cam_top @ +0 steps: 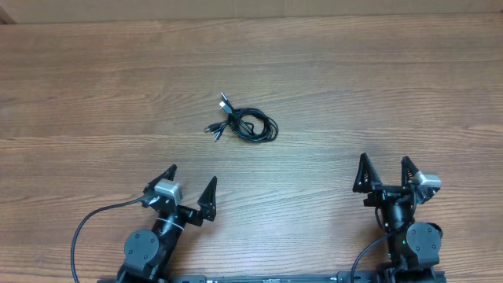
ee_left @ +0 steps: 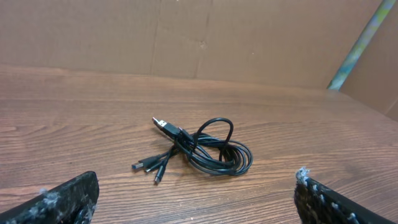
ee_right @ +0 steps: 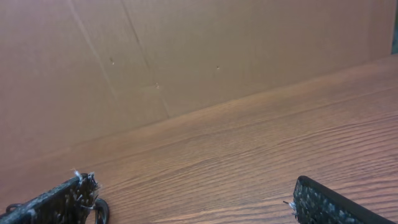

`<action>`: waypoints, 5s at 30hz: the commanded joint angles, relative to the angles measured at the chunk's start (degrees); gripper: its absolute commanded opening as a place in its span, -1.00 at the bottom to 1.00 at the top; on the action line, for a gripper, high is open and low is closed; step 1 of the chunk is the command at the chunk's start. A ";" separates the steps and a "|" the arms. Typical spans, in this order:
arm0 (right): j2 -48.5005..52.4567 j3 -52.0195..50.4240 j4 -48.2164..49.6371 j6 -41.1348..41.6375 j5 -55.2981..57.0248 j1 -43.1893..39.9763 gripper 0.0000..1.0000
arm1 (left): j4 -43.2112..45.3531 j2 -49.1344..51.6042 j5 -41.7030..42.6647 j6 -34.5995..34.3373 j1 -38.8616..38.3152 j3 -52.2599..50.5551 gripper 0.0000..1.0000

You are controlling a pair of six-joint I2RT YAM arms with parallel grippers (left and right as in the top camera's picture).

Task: Untangle cables

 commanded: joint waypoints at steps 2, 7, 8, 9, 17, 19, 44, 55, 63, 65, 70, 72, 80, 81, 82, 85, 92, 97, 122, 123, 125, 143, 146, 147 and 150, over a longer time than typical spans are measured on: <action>-0.44 -0.55 0.22 -0.46 -0.13 0.22 1.00 | -0.20 -0.52 -0.74 1.09 0.07 -0.20 0.99; -0.44 -0.55 0.22 -0.46 -0.13 0.22 1.00 | -0.20 -0.52 -0.74 1.11 0.07 -0.20 0.99; -0.44 -0.55 0.22 -0.46 -0.13 0.22 1.00 | -0.20 -0.52 -0.76 1.11 0.07 -0.20 0.99; -0.44 -0.55 0.22 -0.46 -0.13 0.22 1.00 | -0.20 -0.52 -0.76 1.11 0.07 -0.20 0.99; -0.44 -0.55 0.22 -0.48 -0.13 0.22 0.99 | -0.09 -0.55 -1.88 1.09 0.07 -0.20 0.99; -0.44 -0.55 0.22 -0.46 -0.13 0.22 1.00 | -0.15 -0.55 -2.56 1.66 0.09 -0.20 0.99; -0.44 -0.55 0.22 -0.46 -0.13 0.22 1.00 | -0.11 -0.52 -3.74 4.50 0.09 -0.20 0.99; -0.44 -0.55 0.22 -0.46 -0.13 0.22 1.00 | -6.32 -0.52 -3.80 4.48 0.09 4.92 0.99; -0.44 -0.55 0.22 -0.46 -0.13 0.22 1.00 | -15.76 -0.52 -3.72 4.76 0.09 12.24 0.99; -0.44 -0.55 0.22 -0.46 -0.13 0.22 1.00 | -18.25 -0.52 -3.54 4.59 0.09 14.08 0.99; -0.44 -0.55 0.22 -0.46 -0.13 0.22 0.99 | -24.20 -0.48 -3.52 4.31 0.09 18.97 0.99; -0.44 -0.55 0.22 -0.46 -0.13 0.22 1.00 | -26.18 -0.35 -3.50 4.31 0.09 21.31 0.99; -0.44 -0.55 0.22 -0.46 -0.13 0.22 1.00 | -31.67 8.44 -2.08 4.39 0.07 33.24 0.99; -0.44 -0.55 0.22 -0.46 -0.13 0.22 1.00 | -32.11 10.23 -1.60 4.39 0.07 34.67 0.99; -0.44 -0.55 0.22 -0.46 -0.13 0.22 1.00 | -32.65 12.17 -1.05 4.39 0.07 36.15 0.99; -0.44 -0.55 0.22 -0.46 -0.13 0.22 1.00 | -36.41 21.46 1.90 4.39 0.07 43.10 0.99; -0.44 -0.55 0.22 -0.46 -0.13 0.22 1.00 | -48.37 42.10 9.86 7.65 0.07 59.60 0.99; -0.44 -0.55 0.22 -0.46 -0.13 0.22 1.00 | -58.14 56.04 14.88 7.80 0.07 70.84 0.99; -0.44 -0.55 0.22 -0.46 -0.13 0.22 1.00 | -59.30 81.96 28.00 6.40 0.09 74.66 -0.92; -0.44 -0.55 0.22 -0.48 -0.13 0.22 1.00 | -59.41 81.96 25.29 4.68 0.09 74.66 -0.92; -0.44 -0.55 0.22 -0.46 -0.13 0.22 1.00 | -59.93 81.96 20.02 0.94 0.09 74.66 -0.92; -0.44 -0.55 0.22 -0.46 -0.13 0.22 1.00 | -59.49 82.40 11.26 -8.15 -0.04 69.88 0.75; -0.44 -0.55 0.22 -0.46 -0.13 0.22 1.00 | -58.82 82.40 11.19 -8.15 -0.04 67.47 0.76; -0.44 -0.55 0.22 -0.46 -0.13 0.22 0.99 | -58.42 82.40 11.21 -8.15 -0.04 66.69 0.77; -0.44 -0.55 0.22 -0.48 -0.13 0.22 1.00 | -56.54 82.40 11.04 -8.17 -0.04 64.39 0.77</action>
